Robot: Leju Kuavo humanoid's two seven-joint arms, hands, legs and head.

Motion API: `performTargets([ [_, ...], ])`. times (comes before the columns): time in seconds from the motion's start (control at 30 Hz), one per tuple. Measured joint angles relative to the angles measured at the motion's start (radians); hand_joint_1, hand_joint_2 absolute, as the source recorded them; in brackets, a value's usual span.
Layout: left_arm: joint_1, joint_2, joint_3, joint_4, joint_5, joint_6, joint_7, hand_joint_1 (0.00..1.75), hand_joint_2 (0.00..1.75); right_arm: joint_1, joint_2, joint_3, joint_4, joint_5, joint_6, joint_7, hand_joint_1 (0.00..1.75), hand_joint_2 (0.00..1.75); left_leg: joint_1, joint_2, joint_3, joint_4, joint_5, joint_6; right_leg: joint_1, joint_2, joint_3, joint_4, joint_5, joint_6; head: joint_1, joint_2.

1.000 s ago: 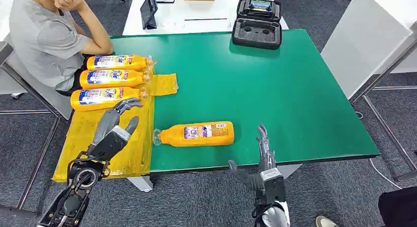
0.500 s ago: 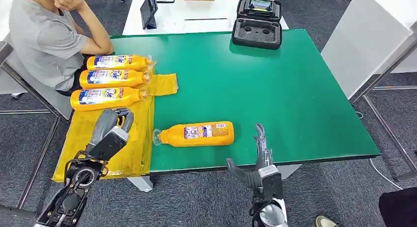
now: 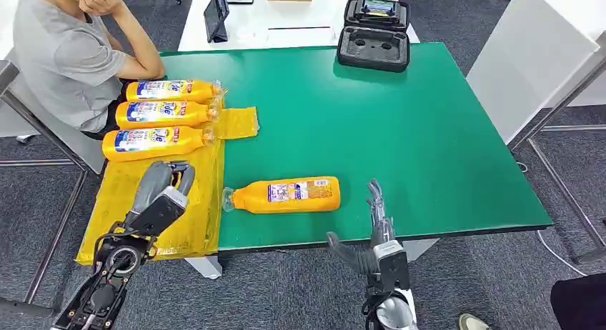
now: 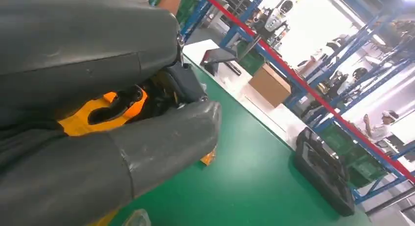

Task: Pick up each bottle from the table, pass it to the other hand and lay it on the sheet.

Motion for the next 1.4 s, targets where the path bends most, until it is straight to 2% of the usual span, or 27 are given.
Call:
performTargets([
  [0.03,0.001,0.0,0.0,0.0,0.0,0.0,0.0,0.3,0.0,0.0,0.0,-0.001,0.0,0.003,0.001,0.0,0.0,1.75,0.0,0.0,0.0,0.0,0.0,0.0,0.0,0.0,0.0,0.0,0.0,0.0,0.0,0.0],
  [0.07,0.001,0.0,0.0,0.0,0.001,0.0,0.0,0.0,0.0,0.0,0.0,-0.002,0.0,0.003,0.002,0.0,0.0,1.75,0.0,0.0,0.0,0.0,0.0,0.0,0.0,0.0,0.0,0.0,0.0,0.0,0.0,0.0],
  [1.2,0.008,-0.009,0.0,-0.002,0.001,0.016,0.012,0.0,0.0,-0.005,0.0,-0.003,0.019,0.002,-0.023,0.0,0.0,1.75,0.0,0.0,0.0,0.0,0.0,0.0,0.0,0.0,0.0,0.0,0.0,0.0,0.0,0.0],
  [1.33,0.005,-0.01,0.0,-0.002,0.008,0.016,0.012,0.0,0.0,-0.006,0.0,-0.003,0.024,0.006,-0.037,0.0,0.0,1.75,0.0,0.0,0.0,0.0,0.0,0.0,0.0,0.0,0.0,0.0,0.0,0.0,0.0,0.0],
  [1.4,0.005,-0.01,0.0,-0.001,0.011,0.016,0.01,0.0,0.0,-0.006,-0.002,-0.002,0.024,0.055,-0.094,0.0,0.0,1.75,0.0,0.0,0.0,0.0,0.0,0.0,0.0,0.0,0.0,0.0,0.0,0.0,0.0,0.0],
])
